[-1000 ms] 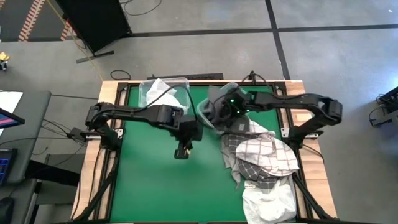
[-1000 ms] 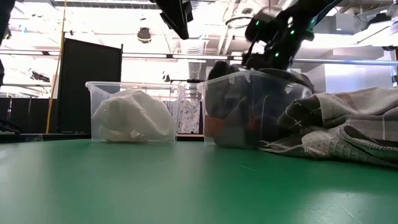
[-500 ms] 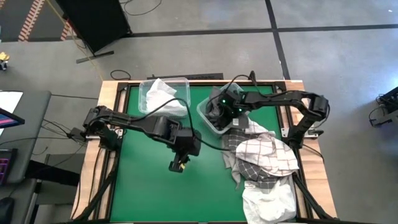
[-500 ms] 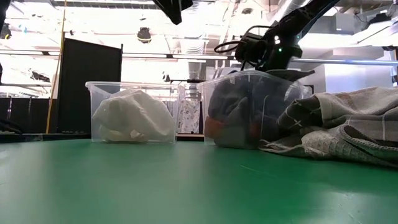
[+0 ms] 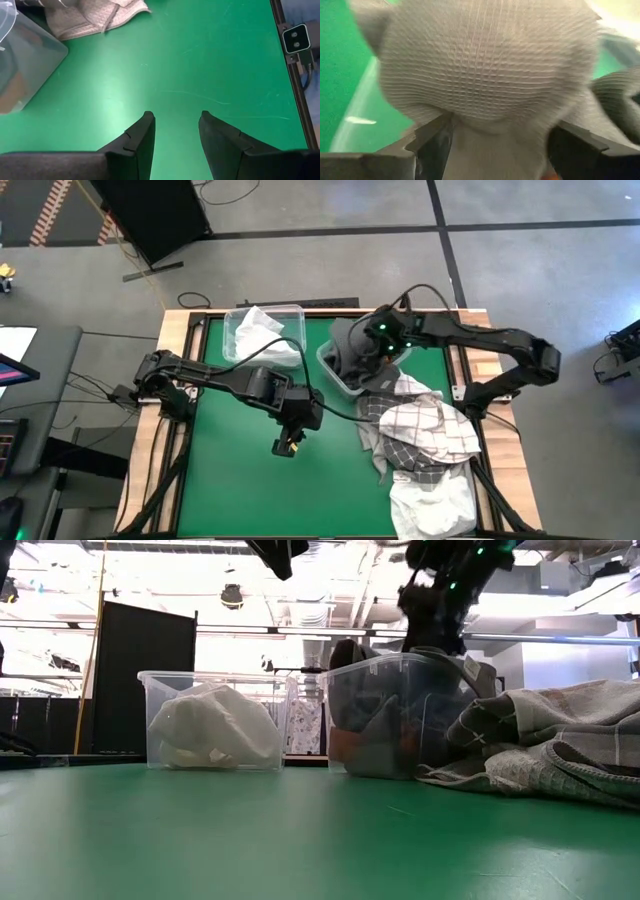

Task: Sort towels by color in basket
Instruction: Put the gray towel into the right transparent bin, then put the white towel into the left transparent bin

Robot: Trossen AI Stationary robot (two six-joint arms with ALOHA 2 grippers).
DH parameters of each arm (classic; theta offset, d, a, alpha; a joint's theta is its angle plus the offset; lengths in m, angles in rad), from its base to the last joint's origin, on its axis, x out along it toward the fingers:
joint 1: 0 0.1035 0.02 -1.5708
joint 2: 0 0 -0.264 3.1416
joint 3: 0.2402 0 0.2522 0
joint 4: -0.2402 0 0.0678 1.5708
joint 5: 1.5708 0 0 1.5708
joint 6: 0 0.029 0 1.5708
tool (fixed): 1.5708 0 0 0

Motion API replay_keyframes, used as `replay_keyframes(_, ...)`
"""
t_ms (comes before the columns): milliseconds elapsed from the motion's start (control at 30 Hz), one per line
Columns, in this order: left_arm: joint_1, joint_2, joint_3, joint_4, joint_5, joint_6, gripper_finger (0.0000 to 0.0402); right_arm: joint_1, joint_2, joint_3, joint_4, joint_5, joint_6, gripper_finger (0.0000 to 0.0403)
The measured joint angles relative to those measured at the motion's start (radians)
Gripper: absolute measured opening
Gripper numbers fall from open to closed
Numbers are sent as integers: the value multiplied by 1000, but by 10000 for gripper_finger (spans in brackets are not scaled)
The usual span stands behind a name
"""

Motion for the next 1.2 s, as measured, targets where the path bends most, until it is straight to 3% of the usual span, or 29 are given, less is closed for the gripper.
replay_keyframes(300, 0, 0, 0, 0, 0, -19, 145, 20, -179, 6, -95, 0, 0, 320)
replay_keyframes(567, 0, 0, 0, 0, -16, 43, 145, 171, -329, 7, -272, -1, 49, 320)
replay_keyframes(867, 0, 10, 0, 32, -67, 90, 145, 557, -373, 8, -504, -2, 317, 320)
replay_keyframes(1200, 0, 137, 0, 91, -78, 153, 145, 1093, -227, 2, -421, 58, 679, 320)
